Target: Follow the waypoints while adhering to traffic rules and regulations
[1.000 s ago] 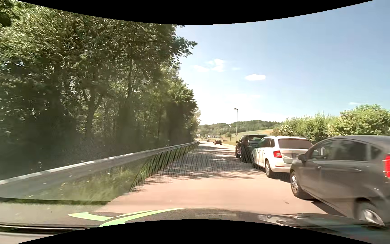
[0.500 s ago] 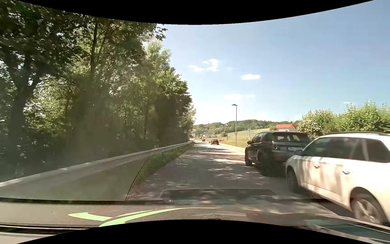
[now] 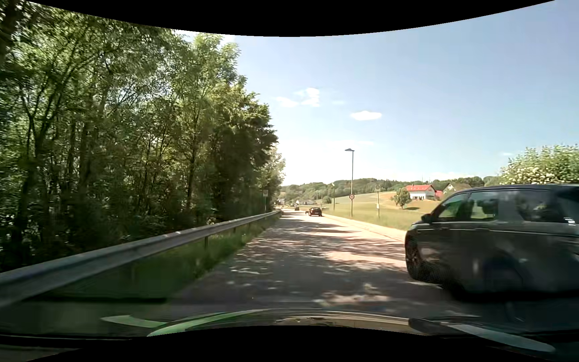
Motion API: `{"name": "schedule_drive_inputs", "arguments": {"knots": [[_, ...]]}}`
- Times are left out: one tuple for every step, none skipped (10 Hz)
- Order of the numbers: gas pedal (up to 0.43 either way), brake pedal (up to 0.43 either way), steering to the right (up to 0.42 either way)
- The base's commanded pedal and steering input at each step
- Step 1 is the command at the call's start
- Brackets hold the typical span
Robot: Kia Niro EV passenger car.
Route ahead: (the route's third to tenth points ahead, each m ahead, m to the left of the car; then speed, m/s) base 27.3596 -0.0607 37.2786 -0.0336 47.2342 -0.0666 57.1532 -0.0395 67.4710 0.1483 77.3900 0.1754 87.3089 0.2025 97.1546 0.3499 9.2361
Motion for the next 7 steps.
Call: {"name": "schedule_drive_inputs", "arguments": {"knots": [[0.059, 0.000, 0.020], [0.059, 0.000, 0.019], [0.059, 0.000, 0.019], [0.059, 0.000, 0.019], [0.059, 0.000, 0.016], [0.059, 0.000, 0.012], [0.059, 0.000, 0.010]]}}
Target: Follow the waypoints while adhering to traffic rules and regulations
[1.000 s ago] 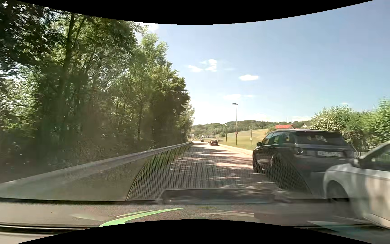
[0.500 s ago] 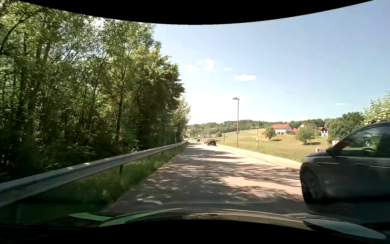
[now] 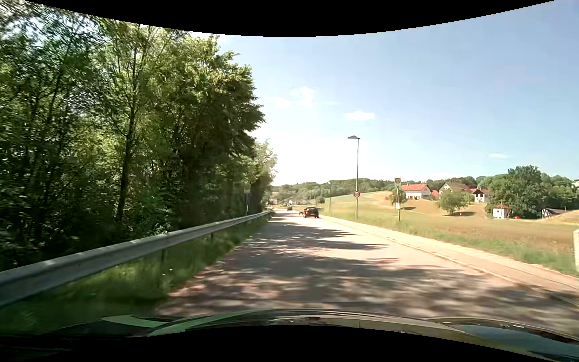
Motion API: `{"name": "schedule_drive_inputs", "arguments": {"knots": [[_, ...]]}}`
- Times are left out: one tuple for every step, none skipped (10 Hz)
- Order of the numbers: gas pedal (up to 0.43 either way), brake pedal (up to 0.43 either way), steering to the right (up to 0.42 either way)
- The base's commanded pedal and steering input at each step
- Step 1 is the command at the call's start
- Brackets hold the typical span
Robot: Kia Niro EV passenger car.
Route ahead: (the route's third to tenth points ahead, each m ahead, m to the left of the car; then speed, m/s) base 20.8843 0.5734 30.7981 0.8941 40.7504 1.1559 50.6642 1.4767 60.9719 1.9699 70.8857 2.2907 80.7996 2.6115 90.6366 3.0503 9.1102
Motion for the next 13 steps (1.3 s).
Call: {"name": "schedule_drive_inputs", "arguments": {"knots": [[0.059, 0.000, 0.009], [0.059, 0.000, 0.008], [0.059, 0.000, 0.006], [0.067, 0.000, 0.003], [0.067, 0.000, 0.002], [0.067, 0.000, 0.001], [0.067, 0.000, 0.000], [0.067, 0.000, -0.001], [0.067, 0.000, -0.002], [0.067, 0.000, -0.002], [0.067, 0.000, -0.002], [0.067, 0.000, -0.002], [0.067, 0.000, -0.004]]}}
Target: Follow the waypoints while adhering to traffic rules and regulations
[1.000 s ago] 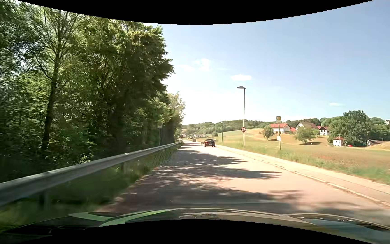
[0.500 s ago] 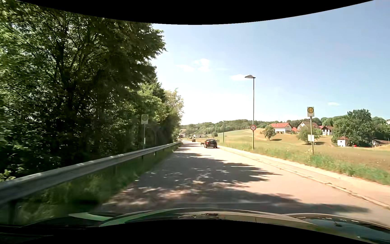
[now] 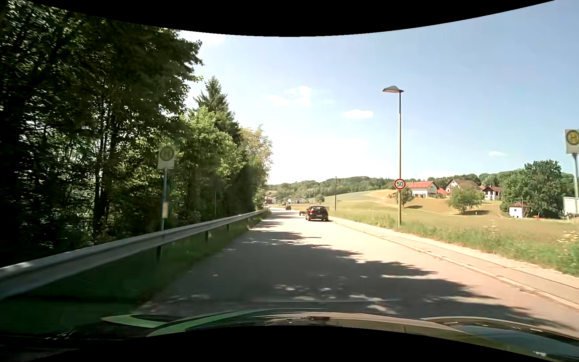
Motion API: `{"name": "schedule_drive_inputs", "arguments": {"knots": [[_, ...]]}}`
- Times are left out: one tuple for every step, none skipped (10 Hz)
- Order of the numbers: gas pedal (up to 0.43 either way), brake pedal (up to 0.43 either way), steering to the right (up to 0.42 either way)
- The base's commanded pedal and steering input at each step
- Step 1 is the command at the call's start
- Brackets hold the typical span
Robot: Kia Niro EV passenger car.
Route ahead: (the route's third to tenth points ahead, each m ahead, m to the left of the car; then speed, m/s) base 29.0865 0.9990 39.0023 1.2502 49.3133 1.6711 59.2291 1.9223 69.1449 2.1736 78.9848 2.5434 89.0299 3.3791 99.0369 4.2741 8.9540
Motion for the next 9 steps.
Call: {"name": "schedule_drive_inputs", "arguments": {"knots": [[0.067, 0.000, -0.004], [0.067, 0.000, -0.005], [0.067, 0.000, -0.007], [0.079, 0.000, -0.008], [0.079, 0.000, -0.008], [0.087, 0.000, -0.009], [0.098, 0.000, -0.011], [0.098, 0.000, -0.011], [0.098, 0.000, -0.011]]}}
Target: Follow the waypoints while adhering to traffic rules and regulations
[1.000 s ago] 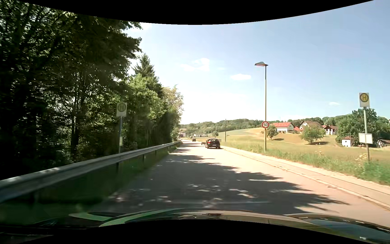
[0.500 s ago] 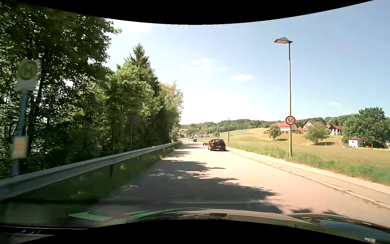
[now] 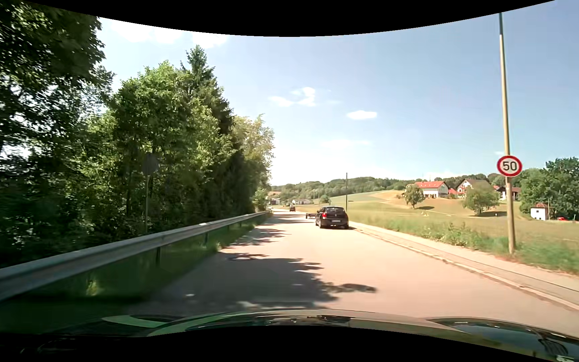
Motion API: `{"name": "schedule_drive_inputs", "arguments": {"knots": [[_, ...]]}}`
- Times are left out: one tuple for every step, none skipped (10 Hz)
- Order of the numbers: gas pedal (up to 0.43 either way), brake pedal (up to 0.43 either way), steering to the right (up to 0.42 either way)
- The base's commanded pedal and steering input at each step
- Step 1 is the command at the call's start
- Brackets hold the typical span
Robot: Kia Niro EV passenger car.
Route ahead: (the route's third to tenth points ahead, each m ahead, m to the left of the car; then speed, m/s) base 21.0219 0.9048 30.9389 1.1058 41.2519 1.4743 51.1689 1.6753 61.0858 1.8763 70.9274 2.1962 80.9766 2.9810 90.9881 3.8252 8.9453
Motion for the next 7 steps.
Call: {"name": "schedule_drive_inputs", "arguments": {"knots": [[0.098, 0.000, -0.011], [0.110, 0.000, -0.011], [0.110, 0.000, -0.011], [0.110, 0.000, -0.011], [0.110, 0.000, -0.011], [0.110, 0.000, -0.011], [0.110, 0.000, -0.011]]}}
